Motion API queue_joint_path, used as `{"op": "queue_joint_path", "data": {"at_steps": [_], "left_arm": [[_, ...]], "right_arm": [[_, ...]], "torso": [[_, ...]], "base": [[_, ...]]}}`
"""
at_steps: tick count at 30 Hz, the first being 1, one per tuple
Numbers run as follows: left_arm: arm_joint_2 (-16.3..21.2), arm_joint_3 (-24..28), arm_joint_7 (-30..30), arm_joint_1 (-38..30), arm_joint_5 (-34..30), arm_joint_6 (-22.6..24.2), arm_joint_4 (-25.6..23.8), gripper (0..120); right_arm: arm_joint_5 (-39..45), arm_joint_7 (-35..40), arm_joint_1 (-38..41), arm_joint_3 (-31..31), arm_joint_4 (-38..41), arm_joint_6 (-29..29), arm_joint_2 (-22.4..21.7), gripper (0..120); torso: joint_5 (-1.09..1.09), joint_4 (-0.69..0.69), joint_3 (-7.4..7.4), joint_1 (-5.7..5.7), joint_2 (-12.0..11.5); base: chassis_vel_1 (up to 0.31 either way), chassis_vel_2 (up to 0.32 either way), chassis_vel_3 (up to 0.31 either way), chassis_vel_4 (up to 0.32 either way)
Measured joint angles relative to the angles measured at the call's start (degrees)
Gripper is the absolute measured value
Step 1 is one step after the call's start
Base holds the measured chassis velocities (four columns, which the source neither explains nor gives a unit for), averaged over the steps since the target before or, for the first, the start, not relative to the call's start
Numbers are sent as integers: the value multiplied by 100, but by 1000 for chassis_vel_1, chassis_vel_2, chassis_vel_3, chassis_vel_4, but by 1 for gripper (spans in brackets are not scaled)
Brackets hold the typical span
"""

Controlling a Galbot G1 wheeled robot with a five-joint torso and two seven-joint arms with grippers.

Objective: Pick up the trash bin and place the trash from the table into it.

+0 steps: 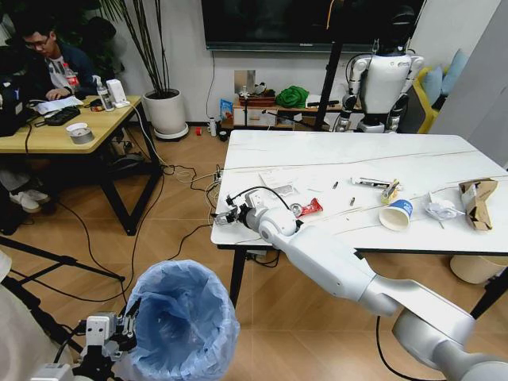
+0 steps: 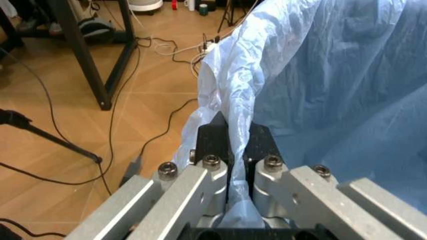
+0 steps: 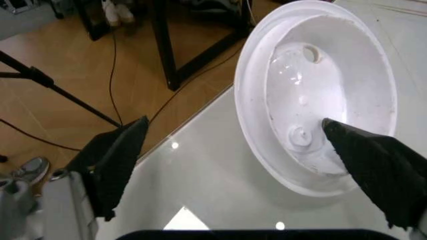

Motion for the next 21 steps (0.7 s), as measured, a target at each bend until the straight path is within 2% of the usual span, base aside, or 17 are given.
{"op": "queue_joint_path", "data": {"at_steps": [2, 3, 8, 10, 12, 21], "left_arm": [[0, 1, 0, -2, -1, 0, 1, 0], [0, 1, 0, -2, -1, 0, 1, 0], [0, 8, -1, -10, -2, 0, 5, 0], [0, 10, -1, -12, -2, 0, 8, 0], [-2, 15, -3, -18, -1, 0, 17, 0], [-2, 33, -9, -50, 1, 11, 34, 0]], "right_arm": [[-2, -17, -10, 5, 3, 24, -14, 84], [-2, -17, -10, 5, 3, 24, -14, 84], [0, -23, -23, 18, 26, 33, -40, 63], [1, -24, -28, 21, 33, 34, -44, 59], [0, -24, -30, 26, 36, 35, -48, 49], [1, -27, -24, 55, 104, 36, -86, 19]], "torso": [[0, 0, 0, 0, 0], [0, 0, 0, 0, 0], [0, 0, 0, 0, 0], [0, 0, 0, 0, 0], [0, 0, 0, 0, 0], [0, 2, 0, 0, 0]], "base": [[0, 0, 0, 0], [0, 0, 0, 0], [0, 0, 0, 0], [0, 0, 0, 0], [0, 0, 0, 0], [0, 0, 0, 0]]}}
